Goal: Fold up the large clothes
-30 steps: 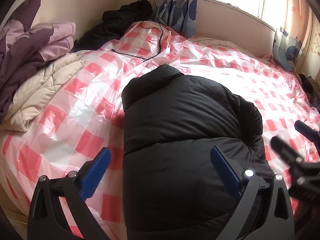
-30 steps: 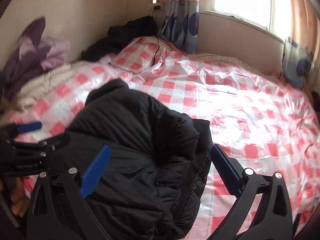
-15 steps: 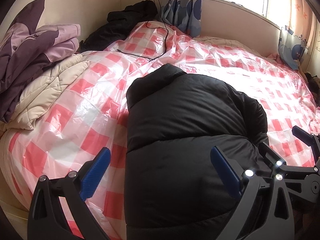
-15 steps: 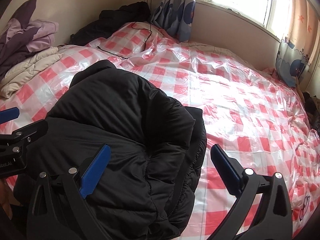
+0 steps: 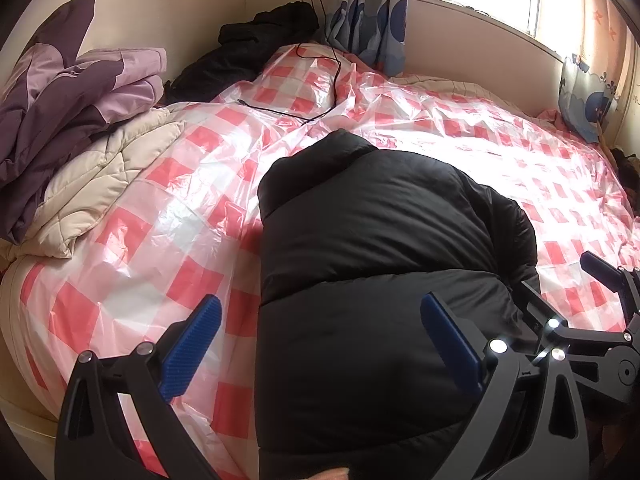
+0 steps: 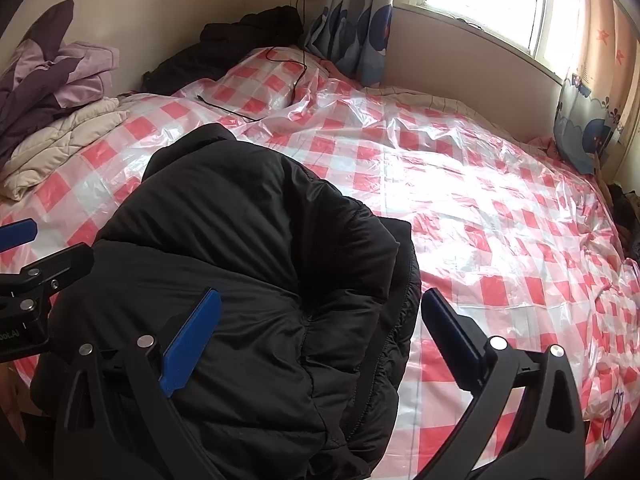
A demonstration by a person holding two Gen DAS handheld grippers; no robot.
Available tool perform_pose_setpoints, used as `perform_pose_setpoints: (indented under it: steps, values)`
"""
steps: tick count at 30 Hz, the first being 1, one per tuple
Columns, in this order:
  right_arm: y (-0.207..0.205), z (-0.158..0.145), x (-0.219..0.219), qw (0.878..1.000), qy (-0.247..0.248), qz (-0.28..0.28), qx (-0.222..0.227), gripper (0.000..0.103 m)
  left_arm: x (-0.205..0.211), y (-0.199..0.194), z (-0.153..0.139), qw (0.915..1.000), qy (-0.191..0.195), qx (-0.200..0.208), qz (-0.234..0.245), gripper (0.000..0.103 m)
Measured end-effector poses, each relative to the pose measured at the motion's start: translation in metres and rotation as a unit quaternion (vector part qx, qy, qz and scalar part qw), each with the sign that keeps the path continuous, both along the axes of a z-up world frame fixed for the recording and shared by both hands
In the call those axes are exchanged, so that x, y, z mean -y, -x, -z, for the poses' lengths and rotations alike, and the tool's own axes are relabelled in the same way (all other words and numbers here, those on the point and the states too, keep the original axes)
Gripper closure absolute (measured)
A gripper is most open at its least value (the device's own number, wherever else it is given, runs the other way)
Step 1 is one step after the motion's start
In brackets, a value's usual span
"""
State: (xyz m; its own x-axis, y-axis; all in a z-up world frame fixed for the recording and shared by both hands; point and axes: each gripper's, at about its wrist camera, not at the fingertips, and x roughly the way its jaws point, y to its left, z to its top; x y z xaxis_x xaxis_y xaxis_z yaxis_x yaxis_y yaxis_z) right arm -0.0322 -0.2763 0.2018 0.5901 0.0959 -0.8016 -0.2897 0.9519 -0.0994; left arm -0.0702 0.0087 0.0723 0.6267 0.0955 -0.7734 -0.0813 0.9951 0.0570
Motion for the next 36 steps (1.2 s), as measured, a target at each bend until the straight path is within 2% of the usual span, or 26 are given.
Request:
perform_pose_setpoints:
  steps: [10, 15, 36]
  values:
    - [-0.0002, -0.0002, -0.0001, 1.0, -0.001, -0.002, 0.002, 0.006, 0.0001, 0.0012, -0.0021, 1.0, -0.001, 0.007, -0.006, 0.007]
    - [0.0, -0.0002, -0.0007, 1.0, -0.001, -0.002, 0.002, 0.006, -0.0021, 0.0002, -0.0008, 0.9998, 0.014, 0.009, -0.008, 0.007]
    - [0.0024, 0.0039, -0.0015, 1.0, -0.001, -0.007, -0.003, 0.006, -0.0005, 0.0007, -0.0013, 0.9999, 0.009, 0.007, -0.012, 0.007]
